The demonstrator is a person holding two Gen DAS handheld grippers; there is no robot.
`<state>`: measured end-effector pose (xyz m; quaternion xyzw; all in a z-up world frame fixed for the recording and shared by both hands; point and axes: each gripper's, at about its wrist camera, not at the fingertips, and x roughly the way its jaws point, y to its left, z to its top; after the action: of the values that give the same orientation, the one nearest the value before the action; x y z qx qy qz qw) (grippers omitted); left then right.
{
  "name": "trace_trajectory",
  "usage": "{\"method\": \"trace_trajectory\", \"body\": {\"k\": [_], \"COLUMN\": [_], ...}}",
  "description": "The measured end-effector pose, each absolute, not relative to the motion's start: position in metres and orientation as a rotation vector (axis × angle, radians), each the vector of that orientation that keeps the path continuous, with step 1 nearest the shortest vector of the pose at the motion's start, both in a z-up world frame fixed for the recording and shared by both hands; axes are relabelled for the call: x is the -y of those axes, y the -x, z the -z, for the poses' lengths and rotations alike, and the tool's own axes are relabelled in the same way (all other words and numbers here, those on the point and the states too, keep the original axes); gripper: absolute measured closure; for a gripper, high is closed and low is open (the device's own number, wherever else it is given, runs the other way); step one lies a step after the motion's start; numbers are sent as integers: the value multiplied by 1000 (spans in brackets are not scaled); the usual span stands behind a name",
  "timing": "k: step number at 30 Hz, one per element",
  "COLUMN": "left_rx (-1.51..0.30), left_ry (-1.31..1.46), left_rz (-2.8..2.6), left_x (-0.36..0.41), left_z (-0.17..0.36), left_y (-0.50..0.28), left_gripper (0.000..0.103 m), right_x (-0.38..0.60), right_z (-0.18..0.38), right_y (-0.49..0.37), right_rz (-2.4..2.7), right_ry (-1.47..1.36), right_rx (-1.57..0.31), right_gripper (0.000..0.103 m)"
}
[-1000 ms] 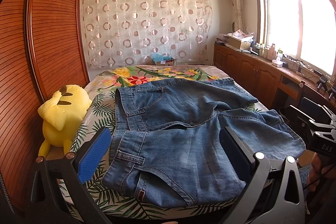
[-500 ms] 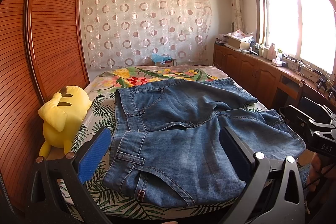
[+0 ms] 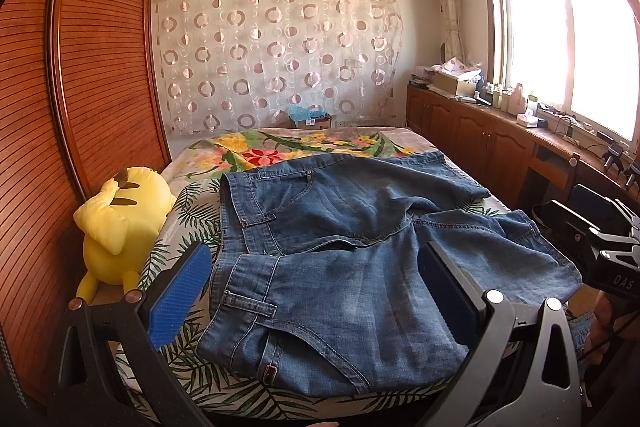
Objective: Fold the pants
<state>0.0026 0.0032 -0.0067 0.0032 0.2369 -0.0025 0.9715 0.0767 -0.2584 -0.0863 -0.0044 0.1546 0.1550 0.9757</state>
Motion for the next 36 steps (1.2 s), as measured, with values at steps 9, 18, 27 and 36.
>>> {"method": "trace_trajectory", "body": {"k": [9,18,27,36], "left_rx": [-485,-530,-625,-679], "left_ry": [-4,10,30,24], "left_rz": [10,14,-11,-31], "left_x": [-3,-14,-42,-61], "left_z": [7,30,64,84], "left_y": [-3,-15,-36,-41], "left_gripper": [0,0,0,0], "right_x": [259,264,282,300], "right_z": [87,97,109,105], "right_y": [-77,-89,-108,-106], "right_rz": [-317,-323,-293,-237], "right_ry": [8,14,15,17], "right_rx": [-316,-353,-429,-469], "right_gripper": [0,2,8,11]}}
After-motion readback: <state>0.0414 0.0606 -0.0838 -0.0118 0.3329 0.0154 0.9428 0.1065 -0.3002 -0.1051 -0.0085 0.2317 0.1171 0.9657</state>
